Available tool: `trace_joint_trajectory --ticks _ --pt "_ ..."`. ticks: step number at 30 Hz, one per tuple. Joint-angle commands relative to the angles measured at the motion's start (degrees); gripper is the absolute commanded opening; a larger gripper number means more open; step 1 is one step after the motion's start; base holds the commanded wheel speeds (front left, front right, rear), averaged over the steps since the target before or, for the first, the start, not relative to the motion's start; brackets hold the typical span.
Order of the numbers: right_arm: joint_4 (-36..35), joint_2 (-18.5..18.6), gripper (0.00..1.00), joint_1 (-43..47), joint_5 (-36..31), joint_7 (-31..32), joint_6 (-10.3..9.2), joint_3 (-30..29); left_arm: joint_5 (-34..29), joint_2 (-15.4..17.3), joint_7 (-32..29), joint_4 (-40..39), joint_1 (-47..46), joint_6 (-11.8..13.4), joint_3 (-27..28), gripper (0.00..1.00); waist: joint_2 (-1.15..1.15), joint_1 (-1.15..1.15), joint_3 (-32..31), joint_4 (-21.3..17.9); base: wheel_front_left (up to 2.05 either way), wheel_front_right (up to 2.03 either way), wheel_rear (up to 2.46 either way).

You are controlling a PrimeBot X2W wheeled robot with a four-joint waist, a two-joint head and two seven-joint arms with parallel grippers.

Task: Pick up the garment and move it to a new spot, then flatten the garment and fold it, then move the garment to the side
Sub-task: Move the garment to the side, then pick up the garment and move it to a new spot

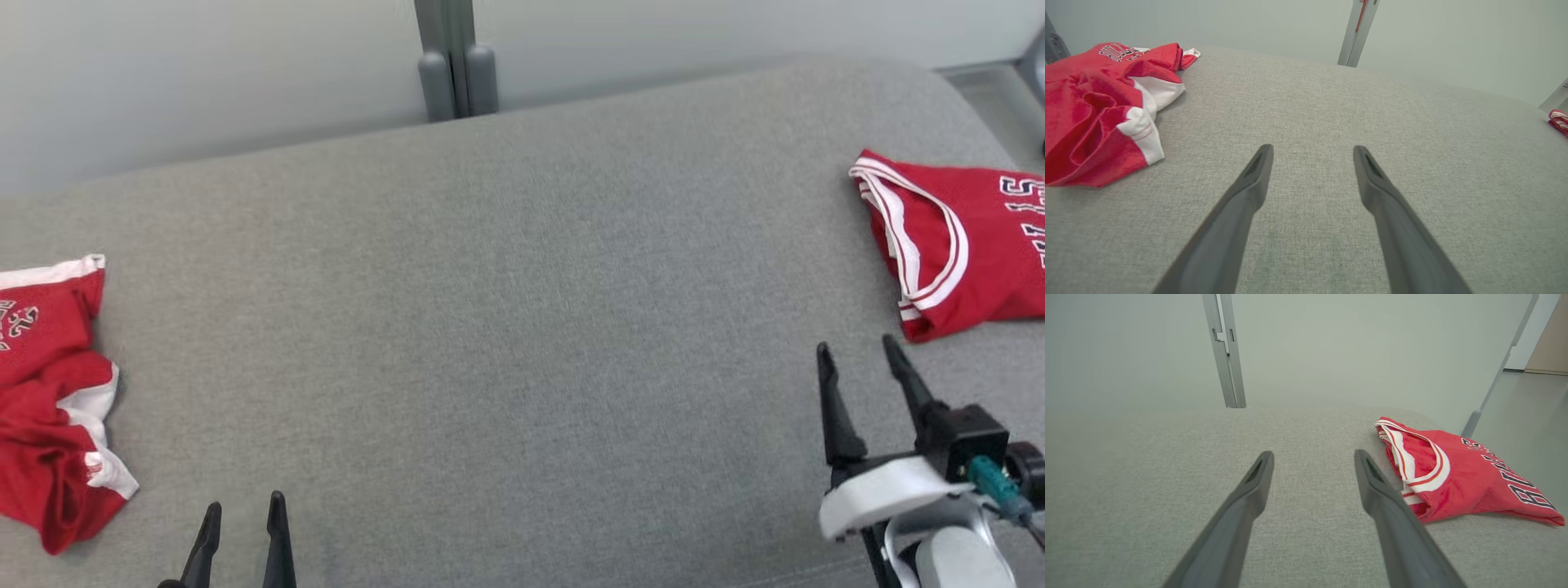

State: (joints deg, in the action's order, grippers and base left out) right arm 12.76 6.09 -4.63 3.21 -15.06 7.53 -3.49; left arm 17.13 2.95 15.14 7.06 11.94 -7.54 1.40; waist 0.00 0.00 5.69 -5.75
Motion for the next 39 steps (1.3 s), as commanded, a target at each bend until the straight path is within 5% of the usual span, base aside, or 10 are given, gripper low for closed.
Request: trace_joint_trajectory --ticks 1,10,27,39 --pt "-1.2 -0.5 1.0 2.6 -0.2 -0.1 -0.09 0.6 0.8 0.0 0.0 0.1 1.3 0.2 0.3 1.0 0.0 0.0 -7.3 3.9 0.0 0.0 0.0" --pt "-1.1 -2.9 1.0 11.3 -0.6 -0.2 -0.09 3.1 1.4 0.0 0.0 0.5 4.0 0.5 0.7 1.0 0.0 0.0 -10.2 5.2 0.0 0.0 0.0" --pt "0.3 -3.2 1.0 10.7 0.3 -0.1 -0.09 4.5 1.3 0.0 0.0 0.1 2.7 0.5 -0.8 1.0 0.0 0.0 -9.8 5.7 0.0 0.0 0.0" --pt "1.0 -3.1 1.0 10.3 3.7 -0.1 -0.1 9.0 1.4 0.0 0.0 -0.2 3.7 1.0 0.0 1.0 0.0 0.0 -10.0 18.5 0.0 0.0 0.0"
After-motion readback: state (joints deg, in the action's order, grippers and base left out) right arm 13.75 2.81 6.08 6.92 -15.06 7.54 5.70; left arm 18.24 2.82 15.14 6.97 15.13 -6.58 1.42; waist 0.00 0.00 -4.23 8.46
